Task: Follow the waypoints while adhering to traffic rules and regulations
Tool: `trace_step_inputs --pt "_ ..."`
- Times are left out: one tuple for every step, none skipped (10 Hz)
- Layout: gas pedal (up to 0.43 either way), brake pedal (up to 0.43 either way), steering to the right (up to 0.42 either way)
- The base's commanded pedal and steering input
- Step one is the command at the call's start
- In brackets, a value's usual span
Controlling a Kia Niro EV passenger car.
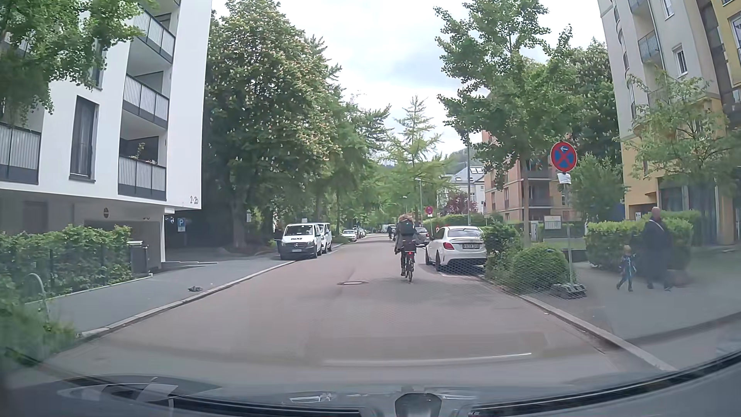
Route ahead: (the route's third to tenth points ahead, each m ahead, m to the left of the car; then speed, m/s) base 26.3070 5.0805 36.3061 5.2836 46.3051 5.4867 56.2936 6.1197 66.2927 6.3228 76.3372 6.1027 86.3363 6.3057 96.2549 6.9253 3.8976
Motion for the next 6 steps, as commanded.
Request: trace_step_inputs --pt "0.047 0.0 0.002" --pt "0.047 0.0 0.002" --pt "0.047 0.0 0.002" --pt "0.047 0.0 0.002" --pt "0.047 0.0 0.002" --pt "0.047 0.0 0.002"
